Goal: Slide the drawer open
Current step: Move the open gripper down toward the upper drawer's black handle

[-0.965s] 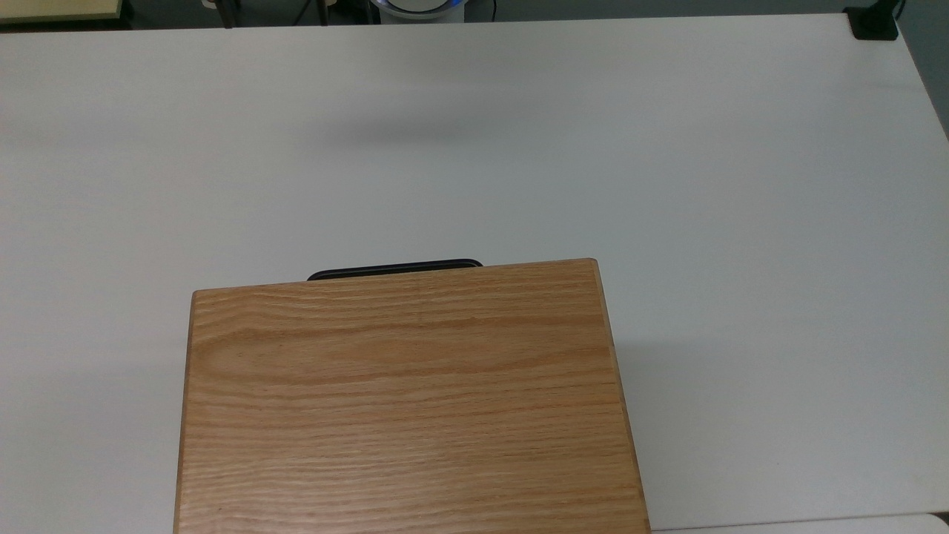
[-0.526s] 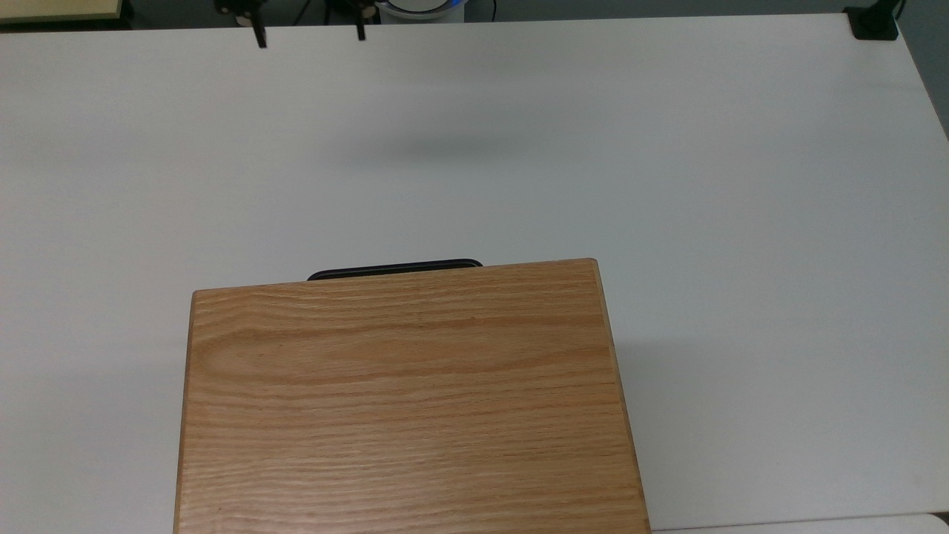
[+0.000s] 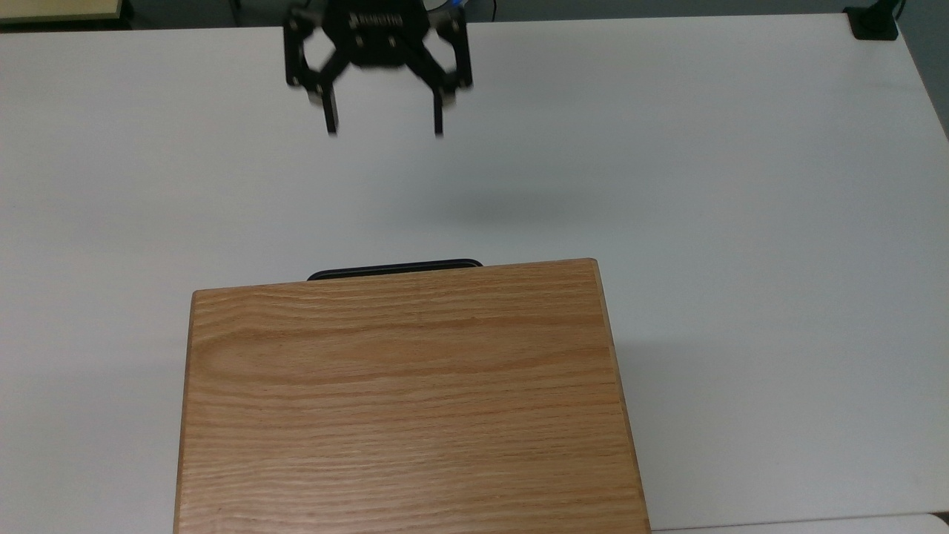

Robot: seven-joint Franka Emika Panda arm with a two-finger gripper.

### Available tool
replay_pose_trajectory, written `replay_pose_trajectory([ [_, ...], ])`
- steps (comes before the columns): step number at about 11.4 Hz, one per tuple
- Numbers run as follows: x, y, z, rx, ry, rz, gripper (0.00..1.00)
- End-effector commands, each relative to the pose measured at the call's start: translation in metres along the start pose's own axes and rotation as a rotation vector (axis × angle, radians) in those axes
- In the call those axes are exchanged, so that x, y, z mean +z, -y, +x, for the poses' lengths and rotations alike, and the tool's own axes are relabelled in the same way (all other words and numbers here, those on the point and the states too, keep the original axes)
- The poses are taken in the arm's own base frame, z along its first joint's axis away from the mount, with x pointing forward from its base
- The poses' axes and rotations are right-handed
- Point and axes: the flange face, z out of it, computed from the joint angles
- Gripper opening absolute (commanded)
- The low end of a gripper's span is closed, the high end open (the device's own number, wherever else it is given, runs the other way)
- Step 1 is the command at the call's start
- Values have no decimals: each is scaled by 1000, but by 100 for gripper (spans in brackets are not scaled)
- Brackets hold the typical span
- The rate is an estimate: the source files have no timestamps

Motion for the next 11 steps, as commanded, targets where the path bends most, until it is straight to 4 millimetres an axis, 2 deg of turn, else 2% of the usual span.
replay_pose_trajectory([
  [1, 40, 7, 16, 2, -105, -3, 95],
  [2, 40, 11, 24, 52, -165, 26, 83],
  [5, 42, 12, 24, 219, -168, 90, 86],
  [6, 42, 8, 24, 373, -153, 127, 90],
  [7, 45, 3, 23, 503, -142, 137, 91],
  [11, 66, -4, 14, 929, -92, 149, 77],
])
